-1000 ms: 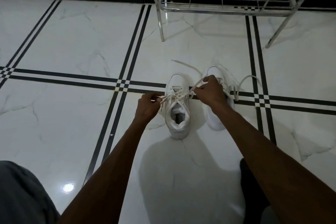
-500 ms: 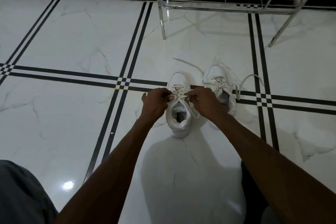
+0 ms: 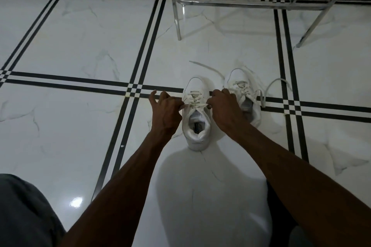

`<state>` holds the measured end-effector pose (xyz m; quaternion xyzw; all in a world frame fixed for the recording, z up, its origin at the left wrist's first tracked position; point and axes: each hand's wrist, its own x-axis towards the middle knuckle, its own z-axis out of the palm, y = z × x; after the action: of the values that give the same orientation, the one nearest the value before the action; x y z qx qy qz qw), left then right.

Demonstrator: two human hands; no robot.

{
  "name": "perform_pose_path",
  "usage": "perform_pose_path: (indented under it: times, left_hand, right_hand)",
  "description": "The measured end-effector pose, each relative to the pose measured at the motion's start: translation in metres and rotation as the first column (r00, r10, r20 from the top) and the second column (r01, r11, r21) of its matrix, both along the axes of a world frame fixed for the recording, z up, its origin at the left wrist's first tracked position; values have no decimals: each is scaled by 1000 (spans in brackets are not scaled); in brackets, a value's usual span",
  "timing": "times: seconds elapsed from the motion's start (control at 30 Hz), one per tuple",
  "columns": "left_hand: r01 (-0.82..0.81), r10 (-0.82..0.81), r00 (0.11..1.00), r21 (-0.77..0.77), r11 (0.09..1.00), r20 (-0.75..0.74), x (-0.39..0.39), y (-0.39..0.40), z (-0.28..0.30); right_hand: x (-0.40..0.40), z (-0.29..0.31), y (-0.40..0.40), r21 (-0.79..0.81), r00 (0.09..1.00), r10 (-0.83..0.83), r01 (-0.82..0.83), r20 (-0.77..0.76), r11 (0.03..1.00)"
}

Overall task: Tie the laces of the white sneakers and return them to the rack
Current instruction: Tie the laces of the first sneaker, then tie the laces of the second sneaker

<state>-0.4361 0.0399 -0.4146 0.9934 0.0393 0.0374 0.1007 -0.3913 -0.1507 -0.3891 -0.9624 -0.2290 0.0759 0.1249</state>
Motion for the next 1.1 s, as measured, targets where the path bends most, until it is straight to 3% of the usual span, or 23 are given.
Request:
perform_pose_path:
  times: [0.17,0.27,0.4,0.5,0.67,0.83,0.93,1.03,1.1]
  left_hand:
    - [-55,52,997,-61,997,-54,2,-2,-4]
    - [-101,92,994,-170,980,-60,3,-3,-1]
    - [-264,212,964,-514,816,-158,1,-6,-2]
    - [-347,226,938,-698,626,-264,-2,-19,4]
    - [-380,197,925,-755,535,-326,1,-22,9]
    - [-404,171,914,-794,454,-367,9,-1,0]
    - [-390,197,921,-781,488,-337,13,-3,8]
    - [-335,310,938,-644,688,-158,21,-16,18]
    - [-231,283,959,-566,791,5,29,-31,26]
  right_hand:
    - [-6,-7,1,58,999,-46,46,-2,997]
    - [3,-17,5,95,982,-118,133,-150,987]
    - [2,-12,15,242,902,-258,352,-347,904]
    - [-13,1,19,308,751,-284,541,-596,783]
    - [-15,-12,21,396,675,-227,635,-702,663]
    - [-5,-38,24,421,668,-188,636,-720,647]
    - [-8,-20,22,408,694,-195,600,-693,688]
    - [-3,3,10,407,744,-241,572,-623,712]
    - [6,15,-7,465,781,-282,576,-558,672]
